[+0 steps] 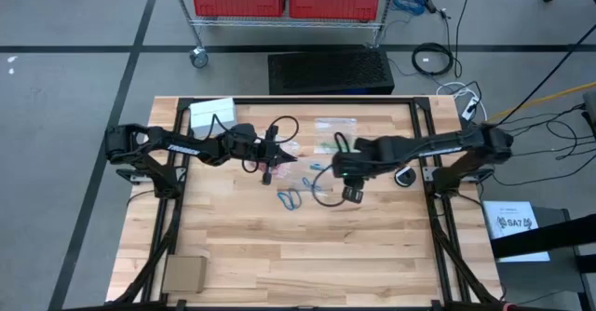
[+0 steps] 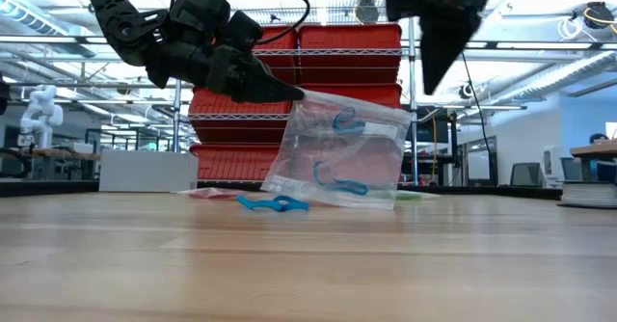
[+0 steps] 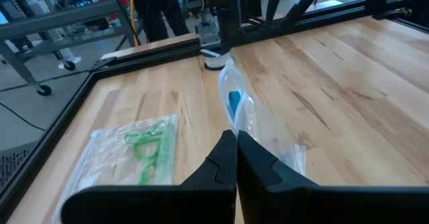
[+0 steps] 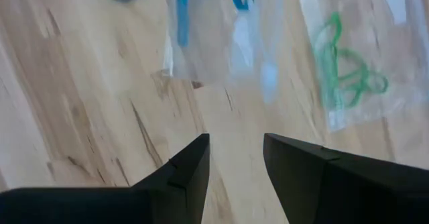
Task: Sort rubber bands
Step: Put the blue rubber band into the bottom right transparent zip lock bag
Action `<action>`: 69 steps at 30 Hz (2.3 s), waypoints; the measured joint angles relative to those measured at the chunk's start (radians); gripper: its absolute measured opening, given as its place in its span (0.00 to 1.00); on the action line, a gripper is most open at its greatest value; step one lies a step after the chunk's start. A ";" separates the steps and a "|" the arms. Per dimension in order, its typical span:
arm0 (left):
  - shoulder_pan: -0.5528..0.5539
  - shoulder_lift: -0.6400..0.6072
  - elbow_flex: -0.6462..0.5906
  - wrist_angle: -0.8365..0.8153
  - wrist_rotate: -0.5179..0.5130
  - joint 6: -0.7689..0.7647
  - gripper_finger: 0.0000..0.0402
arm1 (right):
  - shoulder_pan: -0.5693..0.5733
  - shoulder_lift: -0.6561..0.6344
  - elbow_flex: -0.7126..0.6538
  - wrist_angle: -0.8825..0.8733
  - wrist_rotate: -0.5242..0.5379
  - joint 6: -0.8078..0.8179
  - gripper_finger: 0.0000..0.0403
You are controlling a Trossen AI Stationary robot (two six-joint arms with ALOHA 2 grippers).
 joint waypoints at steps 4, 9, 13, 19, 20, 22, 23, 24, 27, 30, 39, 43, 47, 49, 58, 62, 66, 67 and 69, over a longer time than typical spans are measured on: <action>0.000 0.000 0.000 0.003 0.000 0.000 0.00 | 0.004 -0.134 -0.173 0.124 0.001 0.080 0.33; 0.000 0.000 0.000 -0.004 0.028 -0.002 0.00 | 0.045 -0.332 -0.449 0.448 0.055 0.190 0.33; 0.000 0.000 0.000 0.002 0.030 -0.002 0.00 | 0.067 -0.404 -0.656 0.802 0.076 0.233 0.33; 0.001 0.000 0.000 0.006 0.058 -0.001 0.00 | 0.056 -0.367 -0.802 1.108 0.106 0.264 0.35; 0.001 0.000 0.000 0.006 0.060 -0.001 0.00 | 0.054 -0.360 -0.804 1.112 0.113 0.265 0.36; 0.001 0.000 0.000 0.004 0.061 -0.001 0.00 | 0.053 -0.348 -0.803 1.125 0.136 0.260 0.38; 0.001 0.000 0.000 0.004 0.063 -0.001 0.00 | 0.053 -0.348 -0.804 1.133 0.137 0.257 0.39; 0.001 0.000 0.000 0.004 0.067 -0.001 0.00 | 0.053 -0.348 -0.803 1.139 0.136 0.257 0.41; 0.001 0.000 0.000 0.003 0.085 -0.001 0.00 | 0.054 -0.358 -0.802 1.120 0.134 0.266 0.45; 0.001 0.000 0.000 0.005 0.106 -0.001 0.00 | 0.055 -0.371 -0.802 1.080 0.142 0.278 0.50; 0.001 0.000 0.000 0.007 0.110 0.000 0.00 | 0.055 -0.371 -0.802 1.109 0.153 0.206 0.54; 0.001 0.000 0.000 0.016 0.110 0.000 0.00 | 0.055 -0.360 -0.802 1.117 0.155 0.203 0.43; 0.001 0.000 0.000 0.022 0.110 0.000 0.00 | 0.055 -0.343 -0.802 1.134 0.156 0.193 0.23; 0.001 0.000 0.000 0.023 0.109 0.000 0.00 | 0.056 -0.339 -0.801 1.177 0.156 0.178 0.12; 0.001 -0.011 0.000 0.032 0.109 -0.002 0.00 | 0.056 -0.339 -0.647 1.082 0.153 0.059 0.05; -0.001 -0.021 0.000 0.035 0.109 -0.002 0.00 | 0.053 -0.339 -0.620 1.041 0.156 0.037 0.03; -0.001 -0.021 0.000 0.026 0.103 -0.003 0.00 | 0.053 -0.340 -0.619 0.970 0.156 0.083 0.06; 0.001 -0.021 -0.002 0.025 0.096 -0.003 0.00 | 0.053 -0.341 -0.619 0.951 0.156 0.103 0.09; 0.001 -0.021 -0.004 0.021 0.075 -0.003 0.00 | 0.053 -0.349 -0.619 0.913 0.155 0.135 0.15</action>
